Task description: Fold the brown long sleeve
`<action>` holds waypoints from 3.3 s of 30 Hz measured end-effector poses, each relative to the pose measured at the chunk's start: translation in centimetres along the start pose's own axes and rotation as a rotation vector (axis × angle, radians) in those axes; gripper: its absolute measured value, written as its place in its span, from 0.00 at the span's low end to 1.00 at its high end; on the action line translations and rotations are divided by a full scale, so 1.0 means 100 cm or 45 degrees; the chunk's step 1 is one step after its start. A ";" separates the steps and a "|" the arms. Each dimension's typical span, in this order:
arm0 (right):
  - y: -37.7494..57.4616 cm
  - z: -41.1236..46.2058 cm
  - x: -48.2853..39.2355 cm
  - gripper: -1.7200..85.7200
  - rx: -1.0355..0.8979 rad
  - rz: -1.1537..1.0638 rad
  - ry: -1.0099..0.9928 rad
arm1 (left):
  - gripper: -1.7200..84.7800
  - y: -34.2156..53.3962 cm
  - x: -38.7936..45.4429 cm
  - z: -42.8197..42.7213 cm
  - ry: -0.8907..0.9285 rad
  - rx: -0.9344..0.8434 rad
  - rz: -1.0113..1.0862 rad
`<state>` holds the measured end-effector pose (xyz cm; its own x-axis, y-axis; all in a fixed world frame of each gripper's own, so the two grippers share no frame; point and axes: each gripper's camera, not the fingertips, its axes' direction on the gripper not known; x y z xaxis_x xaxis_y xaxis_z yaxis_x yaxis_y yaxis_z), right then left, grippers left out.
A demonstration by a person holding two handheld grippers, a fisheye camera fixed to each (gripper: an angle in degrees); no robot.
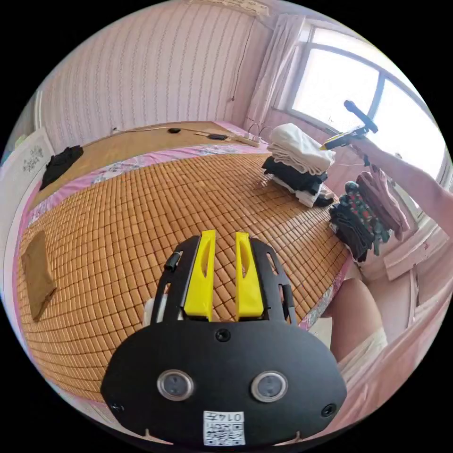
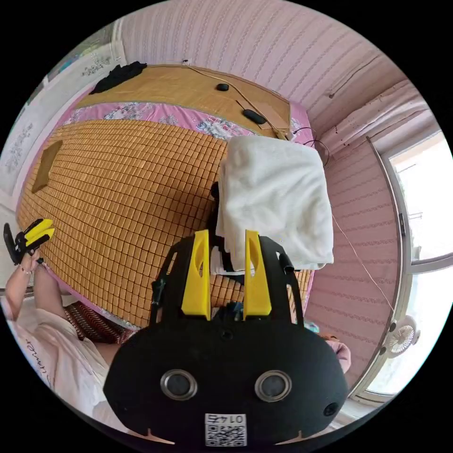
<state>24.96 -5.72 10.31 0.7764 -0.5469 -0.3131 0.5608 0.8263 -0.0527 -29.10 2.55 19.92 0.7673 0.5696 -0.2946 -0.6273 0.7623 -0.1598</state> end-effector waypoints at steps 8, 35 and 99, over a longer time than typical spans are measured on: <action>-0.024 0.066 -0.319 0.13 0.026 -0.515 -0.703 | 0.09 0.194 -0.192 -0.148 -0.377 0.051 -0.758; -0.286 0.088 -0.862 0.12 0.039 -1.147 -0.346 | 0.08 0.129 -0.506 -0.185 -0.497 0.037 -0.753; 0.265 -0.122 0.025 0.02 1.085 -0.032 -1.275 | 0.01 -0.038 -0.050 -0.759 0.075 1.045 -0.266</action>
<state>38.26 16.45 -3.43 0.4318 -0.7276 0.5330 0.2961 0.6725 0.6782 -40.69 -26.50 -49.52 0.8342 0.3924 -0.3874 -0.1599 0.8445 0.5112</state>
